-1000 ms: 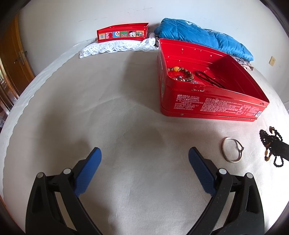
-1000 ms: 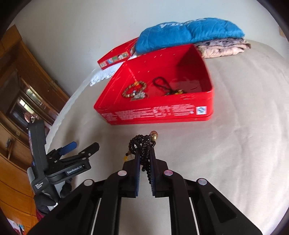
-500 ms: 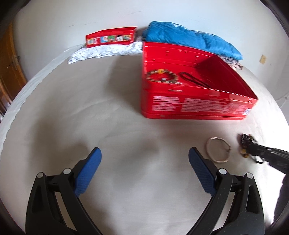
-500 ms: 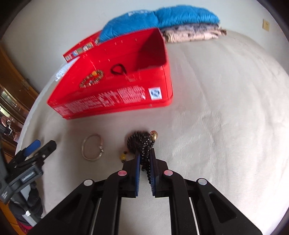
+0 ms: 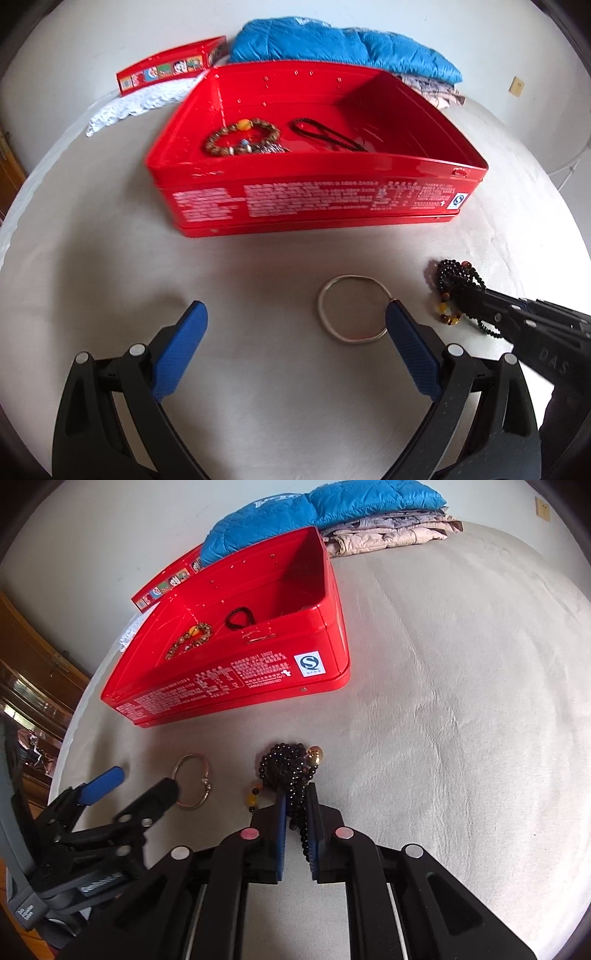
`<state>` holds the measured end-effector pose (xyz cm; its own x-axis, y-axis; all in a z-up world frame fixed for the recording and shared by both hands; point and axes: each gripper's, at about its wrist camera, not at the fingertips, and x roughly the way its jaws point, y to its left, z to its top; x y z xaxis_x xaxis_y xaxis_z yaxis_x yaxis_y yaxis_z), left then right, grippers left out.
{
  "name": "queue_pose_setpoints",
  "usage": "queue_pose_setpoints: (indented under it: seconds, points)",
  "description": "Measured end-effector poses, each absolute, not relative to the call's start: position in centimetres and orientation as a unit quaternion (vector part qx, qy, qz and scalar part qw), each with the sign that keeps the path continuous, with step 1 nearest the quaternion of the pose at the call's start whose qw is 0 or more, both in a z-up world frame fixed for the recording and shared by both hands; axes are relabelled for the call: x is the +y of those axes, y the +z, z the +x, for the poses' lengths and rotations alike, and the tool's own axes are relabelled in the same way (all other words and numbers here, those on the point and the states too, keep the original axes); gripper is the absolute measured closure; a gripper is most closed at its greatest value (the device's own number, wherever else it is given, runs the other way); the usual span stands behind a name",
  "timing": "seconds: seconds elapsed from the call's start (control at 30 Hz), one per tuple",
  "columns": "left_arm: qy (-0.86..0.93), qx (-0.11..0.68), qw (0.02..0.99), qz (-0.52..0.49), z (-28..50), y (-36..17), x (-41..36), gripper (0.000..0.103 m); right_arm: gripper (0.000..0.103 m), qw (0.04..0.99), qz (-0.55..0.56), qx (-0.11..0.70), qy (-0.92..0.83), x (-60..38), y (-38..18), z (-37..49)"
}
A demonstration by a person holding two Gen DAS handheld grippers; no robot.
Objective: Organize jewelry
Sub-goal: 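Lift the black bead necklace with the right tool while the left tool grasps the silver bangle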
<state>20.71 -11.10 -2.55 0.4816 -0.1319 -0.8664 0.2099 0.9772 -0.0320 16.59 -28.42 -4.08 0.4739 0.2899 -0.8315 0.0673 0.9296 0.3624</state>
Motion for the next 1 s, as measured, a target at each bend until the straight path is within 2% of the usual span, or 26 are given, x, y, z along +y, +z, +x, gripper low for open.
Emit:
queue_pose_setpoints:
  seconds: [0.43, 0.83, 0.93, 1.0]
  points:
    - [-0.123, 0.518, 0.846, -0.023, 21.5, -3.1, -10.8, 0.007, 0.094, 0.839, 0.177, 0.511, 0.069, -28.4, -4.1, 16.7]
    - [-0.115, 0.515, 0.849, 0.025, 22.1, -3.8, -12.7, 0.008, 0.094, 0.839, 0.176, 0.51, 0.069, -28.4, -4.2, 16.8]
    - [-0.106, 0.509, 0.853, 0.045, 21.8, -3.8, -12.8, 0.02, 0.094, 0.839, 0.177, 0.51, 0.07, -28.4, -4.2, 16.9]
    - [-0.108, 0.506, 0.854, 0.045, 21.7, -3.6, -12.6, 0.036, 0.094, 0.839, 0.177, 0.51, 0.07, -28.4, -4.2, 16.9]
